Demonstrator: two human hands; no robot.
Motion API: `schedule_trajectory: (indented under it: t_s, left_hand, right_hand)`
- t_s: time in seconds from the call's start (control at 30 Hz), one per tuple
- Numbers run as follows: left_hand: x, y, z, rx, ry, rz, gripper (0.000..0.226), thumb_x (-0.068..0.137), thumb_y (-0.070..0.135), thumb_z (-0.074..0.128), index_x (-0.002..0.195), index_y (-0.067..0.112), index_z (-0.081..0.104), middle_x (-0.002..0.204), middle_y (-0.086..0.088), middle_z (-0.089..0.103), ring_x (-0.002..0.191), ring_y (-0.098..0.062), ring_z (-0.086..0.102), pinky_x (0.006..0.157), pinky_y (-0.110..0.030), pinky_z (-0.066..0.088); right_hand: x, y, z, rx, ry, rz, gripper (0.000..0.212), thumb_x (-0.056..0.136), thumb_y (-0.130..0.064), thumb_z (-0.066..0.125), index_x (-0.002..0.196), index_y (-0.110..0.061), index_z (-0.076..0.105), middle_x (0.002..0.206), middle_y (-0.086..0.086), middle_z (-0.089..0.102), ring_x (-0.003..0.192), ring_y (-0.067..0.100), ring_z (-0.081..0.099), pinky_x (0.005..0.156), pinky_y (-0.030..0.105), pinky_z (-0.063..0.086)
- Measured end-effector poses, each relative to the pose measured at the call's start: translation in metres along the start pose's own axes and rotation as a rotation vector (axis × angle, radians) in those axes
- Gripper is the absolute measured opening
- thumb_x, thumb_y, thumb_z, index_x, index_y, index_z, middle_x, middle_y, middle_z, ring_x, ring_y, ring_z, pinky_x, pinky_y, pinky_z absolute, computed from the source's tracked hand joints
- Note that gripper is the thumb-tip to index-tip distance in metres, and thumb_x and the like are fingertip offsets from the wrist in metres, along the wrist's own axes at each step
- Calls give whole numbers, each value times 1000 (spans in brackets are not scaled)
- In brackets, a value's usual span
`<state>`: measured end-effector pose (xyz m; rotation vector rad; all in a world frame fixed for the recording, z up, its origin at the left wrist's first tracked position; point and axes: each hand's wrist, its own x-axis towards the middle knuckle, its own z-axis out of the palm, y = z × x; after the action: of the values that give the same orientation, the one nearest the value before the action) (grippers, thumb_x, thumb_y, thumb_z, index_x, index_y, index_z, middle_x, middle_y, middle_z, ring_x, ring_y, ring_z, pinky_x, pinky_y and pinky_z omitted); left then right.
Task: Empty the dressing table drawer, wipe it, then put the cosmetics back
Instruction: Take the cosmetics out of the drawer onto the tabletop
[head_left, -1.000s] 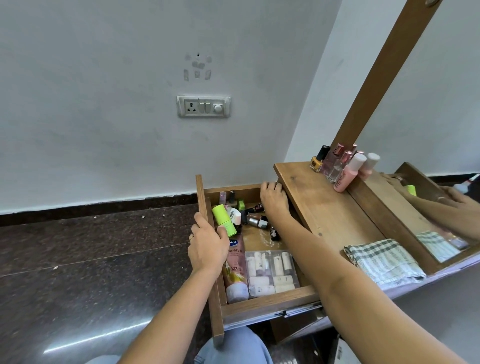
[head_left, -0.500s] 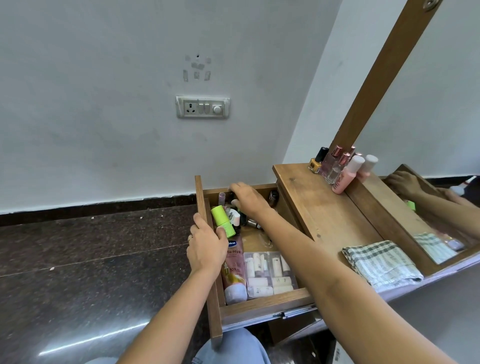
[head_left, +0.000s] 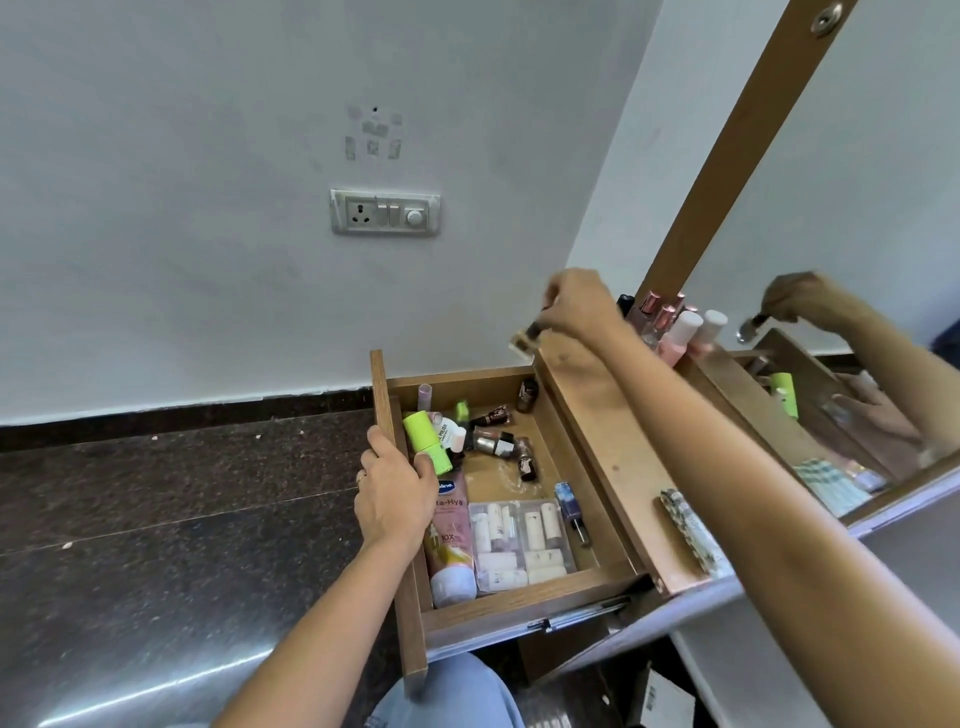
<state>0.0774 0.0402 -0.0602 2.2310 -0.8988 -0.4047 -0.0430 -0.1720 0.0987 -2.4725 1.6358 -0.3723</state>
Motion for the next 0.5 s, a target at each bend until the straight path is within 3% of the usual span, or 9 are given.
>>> schedule_trajectory:
  t_s: [0.13, 0.37, 0.5]
  left_hand:
    - [-1, 1, -1, 2, 2, -1, 63, 94, 33, 54, 143, 7, 24, 123, -19, 54, 104, -34, 59, 75, -45, 54]
    - [-1, 0, 0, 12, 5, 3, 63, 94, 34, 54, 143, 7, 24, 123, -18, 54, 103, -33, 60, 74, -44, 55]
    - [-1, 0, 1, 19, 5, -2, 64, 94, 34, 54, 144, 7, 23, 126, -18, 53, 106, -33, 59, 74, -42, 52]
  right_hand:
    - [12, 33, -33, -167, 52, 129, 21, 72, -10, 75, 90, -2, 66, 92, 13, 67, 82, 29, 66, 72, 35, 57]
    - [10, 61, -40, -433, 49, 282, 24, 79, -6, 69, 102, -3, 60, 107, 14, 61, 97, 34, 63, 65, 36, 45]
    - [10, 64, -34, -519, 34, 304, 28, 82, -2, 65, 109, -2, 60, 110, 13, 61, 101, 34, 62, 67, 38, 47]
